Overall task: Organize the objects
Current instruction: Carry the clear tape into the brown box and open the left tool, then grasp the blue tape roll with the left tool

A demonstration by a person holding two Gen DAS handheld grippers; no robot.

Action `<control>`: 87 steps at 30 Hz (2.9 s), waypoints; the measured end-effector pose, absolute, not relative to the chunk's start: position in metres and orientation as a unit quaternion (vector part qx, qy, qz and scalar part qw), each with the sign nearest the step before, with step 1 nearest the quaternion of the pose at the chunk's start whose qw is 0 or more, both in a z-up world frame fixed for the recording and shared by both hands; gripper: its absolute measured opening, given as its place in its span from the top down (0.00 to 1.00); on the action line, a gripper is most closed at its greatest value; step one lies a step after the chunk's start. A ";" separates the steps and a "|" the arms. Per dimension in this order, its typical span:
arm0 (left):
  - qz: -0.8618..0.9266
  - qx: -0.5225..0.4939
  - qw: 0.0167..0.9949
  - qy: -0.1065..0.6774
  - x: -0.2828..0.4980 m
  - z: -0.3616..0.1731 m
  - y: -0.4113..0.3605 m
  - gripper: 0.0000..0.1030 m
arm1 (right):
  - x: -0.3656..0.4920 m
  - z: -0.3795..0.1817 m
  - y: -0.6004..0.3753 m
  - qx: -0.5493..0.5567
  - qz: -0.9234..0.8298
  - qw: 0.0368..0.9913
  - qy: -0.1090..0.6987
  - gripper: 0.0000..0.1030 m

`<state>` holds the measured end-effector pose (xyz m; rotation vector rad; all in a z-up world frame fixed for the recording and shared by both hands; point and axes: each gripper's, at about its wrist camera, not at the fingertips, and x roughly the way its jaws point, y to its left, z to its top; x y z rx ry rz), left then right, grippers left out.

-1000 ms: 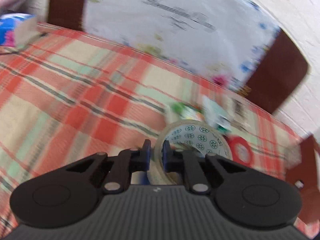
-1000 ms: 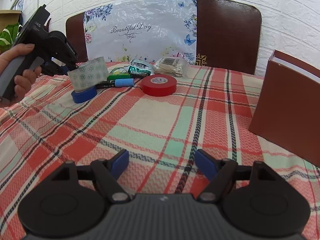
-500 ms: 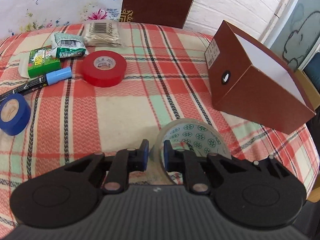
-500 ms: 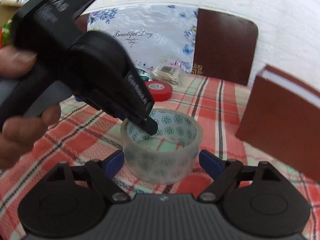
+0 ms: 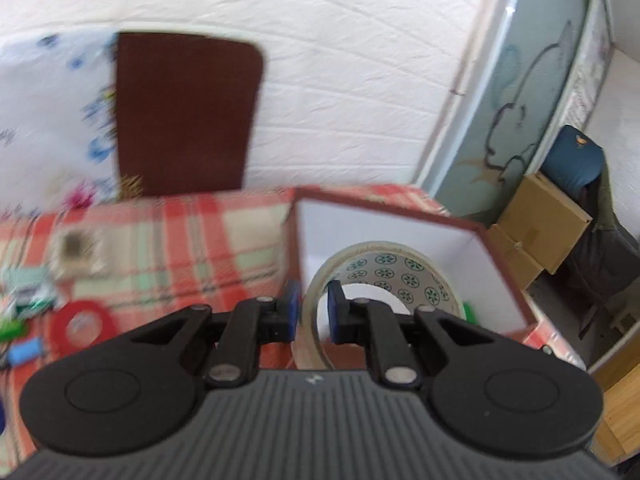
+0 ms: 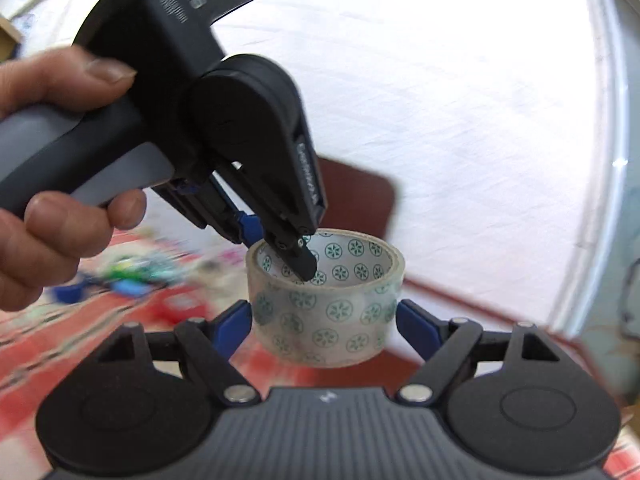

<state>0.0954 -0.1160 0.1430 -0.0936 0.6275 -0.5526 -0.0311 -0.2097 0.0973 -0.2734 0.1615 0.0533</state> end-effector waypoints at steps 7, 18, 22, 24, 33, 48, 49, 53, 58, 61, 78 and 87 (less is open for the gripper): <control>-0.293 -0.014 0.910 0.292 0.132 0.138 -0.192 0.83 | 0.015 0.106 -0.279 -0.092 -0.046 0.989 0.104 0.21; -0.298 -0.013 0.906 0.300 0.117 0.120 -0.173 0.68 | 0.029 0.087 -0.306 -0.060 -0.093 0.987 0.121 0.11; -0.291 0.012 0.919 0.267 0.083 0.123 -0.145 0.68 | 0.009 0.083 -0.295 -0.048 -0.086 0.990 0.097 0.11; -0.282 0.021 0.923 0.262 0.068 0.119 -0.130 0.68 | -0.002 0.080 -0.285 -0.042 -0.072 0.992 0.095 0.11; -0.176 0.057 0.924 0.335 0.050 0.062 -0.064 0.67 | -0.019 0.047 -0.231 -0.023 0.033 0.975 0.220 0.15; -0.055 0.021 0.929 0.366 0.031 0.018 0.041 0.65 | -0.029 0.030 -0.147 -0.101 0.145 0.939 0.294 0.17; -0.051 0.022 0.930 0.364 0.029 0.018 0.044 0.63 | -0.030 0.029 -0.141 -0.105 0.154 0.937 0.297 0.18; -0.036 0.016 0.932 0.360 0.024 0.017 0.059 0.62 | -0.028 0.031 -0.119 -0.122 0.181 0.931 0.293 0.18; 0.001 -0.008 0.933 0.360 0.023 0.018 0.089 0.62 | -0.004 0.029 -0.098 -0.112 0.194 0.928 0.297 0.18; 0.016 -0.041 0.931 0.363 0.024 0.020 0.111 0.62 | 0.010 0.026 -0.100 -0.076 0.194 0.927 0.312 0.17; 0.044 -0.162 0.905 0.391 0.090 0.025 0.148 0.81 | 0.009 0.022 -0.108 -0.041 0.203 0.929 0.306 0.16; -0.130 -0.112 0.888 0.427 0.049 0.021 0.043 0.81 | -0.007 0.023 -0.100 -0.082 0.221 0.924 0.302 0.15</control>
